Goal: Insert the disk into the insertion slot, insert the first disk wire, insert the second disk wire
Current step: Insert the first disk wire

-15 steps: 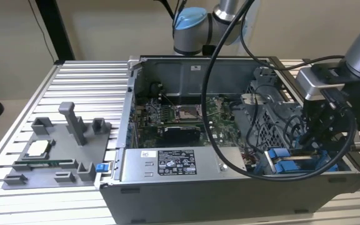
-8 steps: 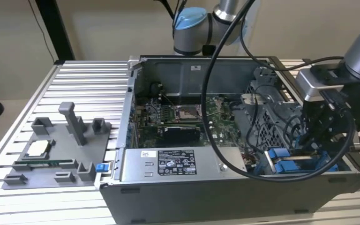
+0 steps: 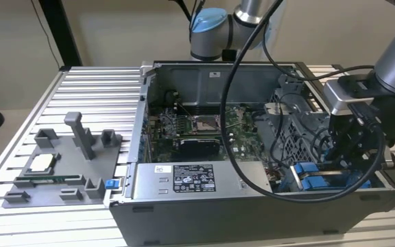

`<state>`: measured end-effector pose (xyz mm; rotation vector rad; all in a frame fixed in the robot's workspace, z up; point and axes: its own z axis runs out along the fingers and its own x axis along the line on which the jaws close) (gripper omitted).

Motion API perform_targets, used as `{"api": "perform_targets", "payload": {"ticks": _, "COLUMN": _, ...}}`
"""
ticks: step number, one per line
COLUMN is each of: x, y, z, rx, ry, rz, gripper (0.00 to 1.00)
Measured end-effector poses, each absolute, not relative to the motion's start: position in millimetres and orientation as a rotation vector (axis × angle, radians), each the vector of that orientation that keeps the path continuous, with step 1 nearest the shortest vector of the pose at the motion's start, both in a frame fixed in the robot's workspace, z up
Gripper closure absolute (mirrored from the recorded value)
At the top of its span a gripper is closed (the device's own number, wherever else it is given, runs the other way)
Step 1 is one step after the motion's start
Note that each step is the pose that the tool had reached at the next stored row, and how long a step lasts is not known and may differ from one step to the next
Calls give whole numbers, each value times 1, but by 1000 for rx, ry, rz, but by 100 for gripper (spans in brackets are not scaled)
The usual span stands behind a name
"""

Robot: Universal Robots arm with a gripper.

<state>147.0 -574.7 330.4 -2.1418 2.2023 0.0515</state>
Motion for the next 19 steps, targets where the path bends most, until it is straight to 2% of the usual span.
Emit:
{"api": "perform_targets", "payload": {"ticks": 4, "x": 147, "y": -575, "z": 335, "rx": -2144, "ry": 2205, "rz": 57, "gripper": 0}}
{"api": "perform_targets", "payload": {"ticks": 13, "x": 147, "y": -575, "z": 372, "rx": -2145, "ry": 2206, "rz": 59, "gripper": 0}}
{"api": "perform_targets", "payload": {"ticks": 19, "x": 157, "y": -575, "z": 374, "rx": -2149, "ry": 2209, "rz": 66, "gripper": 0}}
